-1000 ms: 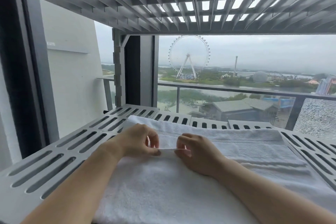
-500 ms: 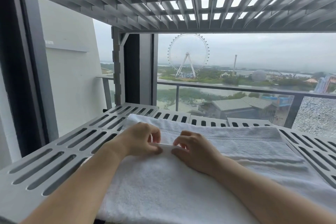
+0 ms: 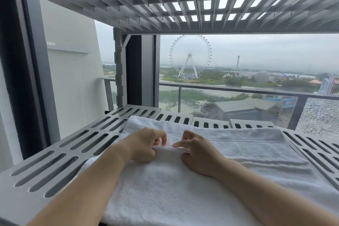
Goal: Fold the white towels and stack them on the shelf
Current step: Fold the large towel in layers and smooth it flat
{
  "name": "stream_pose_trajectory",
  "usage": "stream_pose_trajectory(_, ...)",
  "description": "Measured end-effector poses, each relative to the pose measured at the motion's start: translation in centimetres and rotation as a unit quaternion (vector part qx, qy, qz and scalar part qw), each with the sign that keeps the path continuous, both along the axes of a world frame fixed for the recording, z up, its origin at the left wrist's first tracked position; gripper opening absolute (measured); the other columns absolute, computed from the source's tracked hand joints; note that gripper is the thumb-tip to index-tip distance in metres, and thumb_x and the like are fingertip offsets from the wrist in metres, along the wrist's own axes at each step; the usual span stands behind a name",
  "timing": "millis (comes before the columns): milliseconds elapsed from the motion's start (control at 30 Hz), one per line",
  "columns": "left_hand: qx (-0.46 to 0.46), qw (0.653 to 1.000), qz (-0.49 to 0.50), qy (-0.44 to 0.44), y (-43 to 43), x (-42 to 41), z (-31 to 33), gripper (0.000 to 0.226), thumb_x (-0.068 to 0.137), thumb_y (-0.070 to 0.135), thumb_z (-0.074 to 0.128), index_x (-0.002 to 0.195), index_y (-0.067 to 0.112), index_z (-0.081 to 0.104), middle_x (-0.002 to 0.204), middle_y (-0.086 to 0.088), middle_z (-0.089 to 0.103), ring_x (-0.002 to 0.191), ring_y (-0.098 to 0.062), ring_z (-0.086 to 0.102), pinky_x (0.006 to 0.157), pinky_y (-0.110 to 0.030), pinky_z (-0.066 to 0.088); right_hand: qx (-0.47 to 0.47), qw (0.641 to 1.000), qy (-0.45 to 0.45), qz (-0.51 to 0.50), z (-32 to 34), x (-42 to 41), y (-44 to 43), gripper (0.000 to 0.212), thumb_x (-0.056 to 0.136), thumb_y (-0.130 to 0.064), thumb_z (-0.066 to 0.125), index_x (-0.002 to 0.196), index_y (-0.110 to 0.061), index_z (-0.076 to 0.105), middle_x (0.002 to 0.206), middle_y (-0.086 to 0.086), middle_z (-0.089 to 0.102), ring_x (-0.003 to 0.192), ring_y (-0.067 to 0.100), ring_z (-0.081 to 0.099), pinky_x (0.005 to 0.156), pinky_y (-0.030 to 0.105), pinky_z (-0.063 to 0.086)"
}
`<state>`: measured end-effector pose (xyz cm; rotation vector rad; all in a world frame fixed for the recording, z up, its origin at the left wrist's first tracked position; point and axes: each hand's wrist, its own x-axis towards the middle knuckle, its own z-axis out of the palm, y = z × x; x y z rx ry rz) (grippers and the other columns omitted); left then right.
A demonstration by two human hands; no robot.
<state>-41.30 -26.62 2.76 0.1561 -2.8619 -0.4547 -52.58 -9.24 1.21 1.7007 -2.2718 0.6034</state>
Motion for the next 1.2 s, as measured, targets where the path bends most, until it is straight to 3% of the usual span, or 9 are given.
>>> stream_pose_trajectory(133,0.122,0.992,0.007,-0.018,0.5,-0.2,0.3,0.021,0.073,0.014,0.046,0.074,0.03,0.059,0.069,0.01,0.054,0.061,-0.004,0.048,0.056,-0.017,0.038,0.001,0.999,-0.03,0.028,0.2,0.0,0.5,0.035,0.081,-0.023,0.054,0.113,-0.029,0.065,0.091,-0.009,0.047,0.081,0.012,0.052,0.071,0.025,0.042)
stream_pose_trajectory(200,0.123,0.992,0.023,0.022,0.9,-1.2,0.5,0.018,0.081,0.02,0.044,0.079,0.031,0.059,0.083,0.007,0.058,0.07,-0.004,0.051,0.06,-0.021,0.038,-0.027,0.997,-0.063,0.022,0.7,-0.2,0.3,0.029,0.084,-0.027,0.051,0.108,-0.029,0.067,0.093,-0.009,0.054,0.08,0.008,0.052,0.075,0.029,0.047)
stream_pose_trajectory(300,0.063,0.997,0.043,0.014,1.1,-3.9,0.5,0.028,0.094,0.027,0.036,0.116,0.021,0.053,0.126,-0.003,0.05,0.108,-0.011,0.047,0.09,-0.028,0.038,-0.02,0.997,-0.053,-0.045,1.9,-1.7,-1.1,0.031,0.091,-0.028,0.044,0.116,-0.023,0.062,0.117,-0.002,0.056,0.099,0.014,0.054,0.089,0.033,0.045)
stream_pose_trajectory(400,-0.035,0.991,0.07,-0.104,0.5,-5.9,-0.7,0.059,0.096,0.051,0.022,0.147,0.021,0.016,0.156,-0.002,0.012,0.143,-0.022,0.009,0.116,-0.044,0.01,0.095,0.988,-0.074,-0.092,1.6,-3.6,-2.1,0.044,0.096,-0.04,0.034,0.137,-0.025,0.04,0.146,0.0,0.035,0.13,0.02,0.036,0.107,0.037,0.03)
stream_pose_trajectory(500,-0.086,0.981,0.117,-0.132,-1.0,-6.7,-1.7,0.067,0.086,0.07,0.018,0.145,0.041,0.002,0.157,0.005,-0.004,0.143,-0.028,-0.007,0.115,-0.05,-0.002,0.197,0.969,-0.086,-0.123,-0.1,-5.6,-1.8,0.056,0.092,-0.061,0.018,0.144,-0.043,0.014,0.157,-0.008,0.005,0.144,0.018,0.004,0.113,0.051,0.0)
stream_pose_trajectory(567,-0.063,0.981,0.123,-0.134,-1.5,-7.1,-1.8,0.07,0.08,0.077,0.02,0.142,0.049,0.002,0.157,0.006,-0.004,0.143,-0.03,-0.009,0.115,-0.052,-0.002,0.215,0.958,-0.094,-0.166,-0.6,-7.0,-1.3,0.063,0.085,-0.072,0.013,0.142,-0.048,0.004,0.157,-0.01,-0.003,0.144,0.02,-0.005,0.111,0.055,-0.006)
stream_pose_trajectory(833,-0.082,0.982,0.115,-0.121,-1.9,-7.6,-1.9,0.074,0.075,0.082,0.019,0.141,0.052,0.002,0.157,0.007,-0.004,0.143,-0.029,-0.008,0.115,-0.052,0.0,0.228,0.934,-0.085,-0.262,-1.1,-9.1,-0.2,0.077,0.073,-0.084,0.006,0.141,-0.05,-0.002,0.157,-0.01,-0.005,0.144,0.022,-0.005,0.104,0.068,-0.012)
stream_pose_trajectory(1067,-0.113,0.993,-0.009,-0.041,-1.2,-5.9,-1.9,0.051,0.094,0.053,0.021,0.143,0.045,0.01,0.155,0.017,0.006,0.142,-0.004,0.001,0.112,-0.036,0.001,0.218,0.939,-0.079,-0.254,-1.3,-9.2,0.3,0.075,0.075,-0.082,0.006,0.142,-0.048,0.0,0.156,-0.011,-0.005,0.144,0.02,-0.006,0.106,0.066,-0.014)
stream_pose_trajectory(1200,-0.123,0.987,0.032,-0.102,-1.4,-5.2,-1.7,0.053,0.092,0.061,0.018,0.142,0.049,0.006,0.155,0.017,0.001,0.143,-0.016,-0.003,0.115,-0.052,0.003,0.222,0.935,-0.075,-0.267,-1.4,-9.2,0.9,0.074,0.075,-0.082,0.005,0.141,-0.048,-0.002,0.157,-0.01,-0.005,0.144,0.02,-0.006,0.107,0.065,-0.011)
